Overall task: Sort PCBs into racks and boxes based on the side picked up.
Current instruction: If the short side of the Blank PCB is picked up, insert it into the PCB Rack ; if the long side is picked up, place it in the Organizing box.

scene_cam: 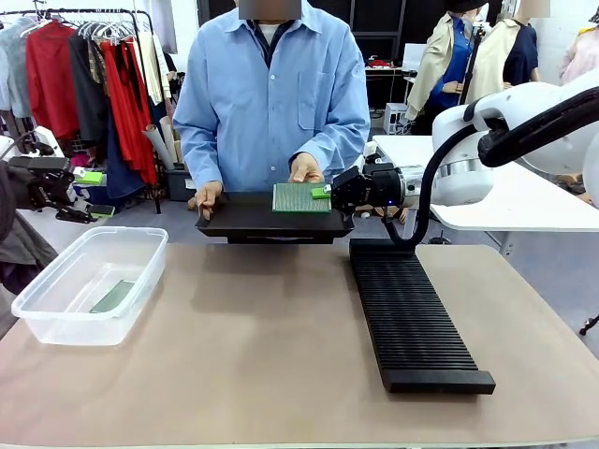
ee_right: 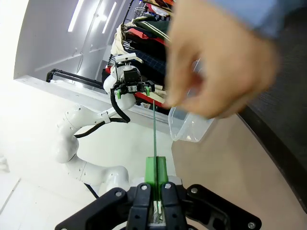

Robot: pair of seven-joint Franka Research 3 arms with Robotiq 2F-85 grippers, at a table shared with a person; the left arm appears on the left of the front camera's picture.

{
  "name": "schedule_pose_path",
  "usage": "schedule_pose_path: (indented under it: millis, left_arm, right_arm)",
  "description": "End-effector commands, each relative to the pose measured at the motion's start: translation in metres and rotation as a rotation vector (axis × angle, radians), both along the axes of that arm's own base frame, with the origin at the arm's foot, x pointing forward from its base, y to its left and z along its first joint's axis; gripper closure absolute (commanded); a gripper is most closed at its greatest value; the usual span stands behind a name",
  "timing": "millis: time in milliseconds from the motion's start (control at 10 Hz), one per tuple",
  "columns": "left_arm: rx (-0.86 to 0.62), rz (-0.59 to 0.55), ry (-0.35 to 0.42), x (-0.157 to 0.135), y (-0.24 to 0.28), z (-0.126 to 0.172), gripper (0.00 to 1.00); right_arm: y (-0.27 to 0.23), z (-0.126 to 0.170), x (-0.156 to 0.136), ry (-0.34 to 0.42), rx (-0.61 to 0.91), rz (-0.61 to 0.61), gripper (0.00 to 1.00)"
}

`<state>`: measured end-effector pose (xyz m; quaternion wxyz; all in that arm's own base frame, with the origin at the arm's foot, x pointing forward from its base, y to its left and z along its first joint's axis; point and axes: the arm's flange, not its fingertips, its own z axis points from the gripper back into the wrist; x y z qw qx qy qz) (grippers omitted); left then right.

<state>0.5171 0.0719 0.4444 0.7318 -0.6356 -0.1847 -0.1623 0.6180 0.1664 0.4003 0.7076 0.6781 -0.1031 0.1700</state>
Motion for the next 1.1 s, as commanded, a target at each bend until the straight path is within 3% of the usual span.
schedule_pose_path:
  millis: [0, 1000]
  left_arm:
    - [-0.002, -0.002, -0.003, -0.0012, -0.0001, 0.0017, 0.0]
    - [-0.002, -0.002, -0.003, -0.0012, -0.0001, 0.0017, 0.0]
  right_arm:
    - [0.0017, 0.0014, -0.0003, -0.001, 0.003, 0.0, 1.0]
    - [0.0017, 0.0014, -0.0003, -0.001, 0.003, 0.0, 1.0]
